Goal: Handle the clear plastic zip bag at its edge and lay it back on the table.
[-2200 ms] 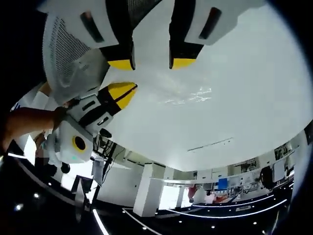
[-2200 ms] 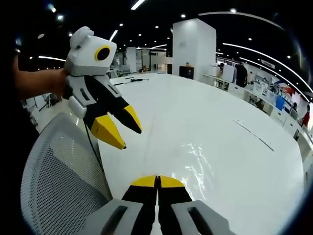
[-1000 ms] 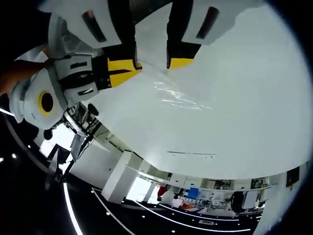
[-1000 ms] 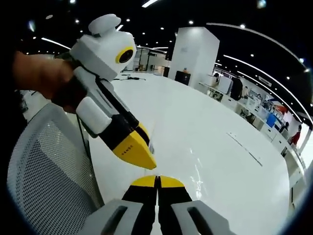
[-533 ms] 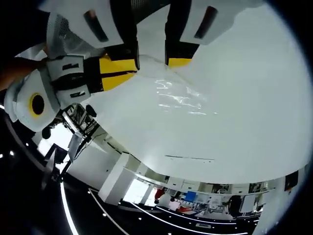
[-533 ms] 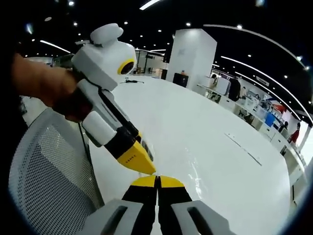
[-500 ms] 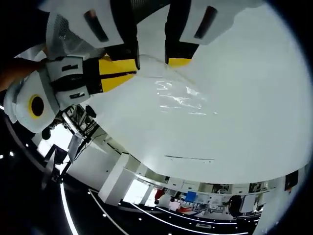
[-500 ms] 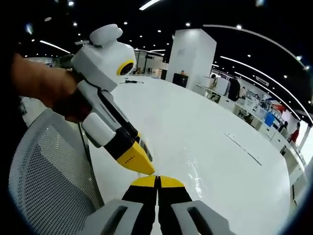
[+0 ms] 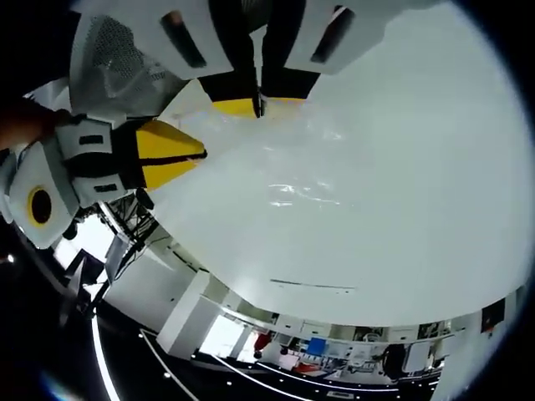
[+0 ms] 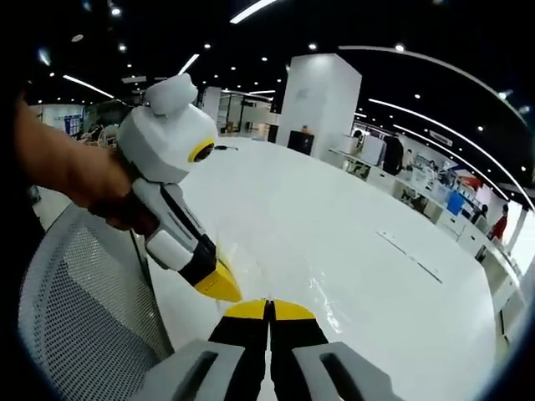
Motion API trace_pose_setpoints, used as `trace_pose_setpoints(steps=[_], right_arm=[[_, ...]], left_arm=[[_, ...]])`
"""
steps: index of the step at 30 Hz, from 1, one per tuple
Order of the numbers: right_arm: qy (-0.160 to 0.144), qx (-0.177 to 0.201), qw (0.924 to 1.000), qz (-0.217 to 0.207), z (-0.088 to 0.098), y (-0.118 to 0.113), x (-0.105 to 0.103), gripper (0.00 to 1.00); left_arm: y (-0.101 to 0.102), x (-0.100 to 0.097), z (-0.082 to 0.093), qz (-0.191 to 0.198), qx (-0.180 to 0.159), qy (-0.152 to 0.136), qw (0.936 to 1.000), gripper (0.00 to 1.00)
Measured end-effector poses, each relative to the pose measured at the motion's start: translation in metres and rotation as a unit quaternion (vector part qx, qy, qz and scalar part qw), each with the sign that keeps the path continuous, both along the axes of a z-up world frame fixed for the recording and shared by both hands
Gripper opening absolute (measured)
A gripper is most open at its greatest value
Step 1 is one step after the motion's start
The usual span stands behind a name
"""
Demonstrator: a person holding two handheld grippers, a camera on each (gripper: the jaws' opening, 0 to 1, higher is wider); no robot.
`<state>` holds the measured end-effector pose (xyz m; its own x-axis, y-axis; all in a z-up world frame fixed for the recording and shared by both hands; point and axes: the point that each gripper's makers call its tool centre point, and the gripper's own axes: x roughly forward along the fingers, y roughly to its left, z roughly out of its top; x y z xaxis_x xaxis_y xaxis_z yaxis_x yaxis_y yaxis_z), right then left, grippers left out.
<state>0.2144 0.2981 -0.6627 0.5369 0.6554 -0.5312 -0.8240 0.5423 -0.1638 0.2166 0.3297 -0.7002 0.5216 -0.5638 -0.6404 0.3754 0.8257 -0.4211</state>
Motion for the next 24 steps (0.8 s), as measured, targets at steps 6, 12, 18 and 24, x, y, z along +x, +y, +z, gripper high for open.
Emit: trace_pose_setpoints(steps=[6,12,18,24], right_arm=[[-0.011,0.004,0.9999,-0.009,0.007,-0.003,0.005,0.00],[-0.017,0.007,0.9994,-0.030,0.015,-0.011,0.015,0.00],[-0.023,0.009,0.9986,-0.048,0.020,-0.019,0.020,0.00],[-0.030,0.012,0.9980,-0.055,0.026,-0.021,0.023,0.00]], left_arm=[[0.003,-0.002,-0.007,-0.013,0.020,0.005,0.9997,0.00],[0.005,-0.003,-0.011,-0.010,0.024,0.006,0.9996,0.00],[0.007,-0.002,-0.010,0.016,-0.012,0.015,0.9997,0.00],[0.009,0.001,-0.004,0.027,-0.020,0.012,0.9994,0.00]])
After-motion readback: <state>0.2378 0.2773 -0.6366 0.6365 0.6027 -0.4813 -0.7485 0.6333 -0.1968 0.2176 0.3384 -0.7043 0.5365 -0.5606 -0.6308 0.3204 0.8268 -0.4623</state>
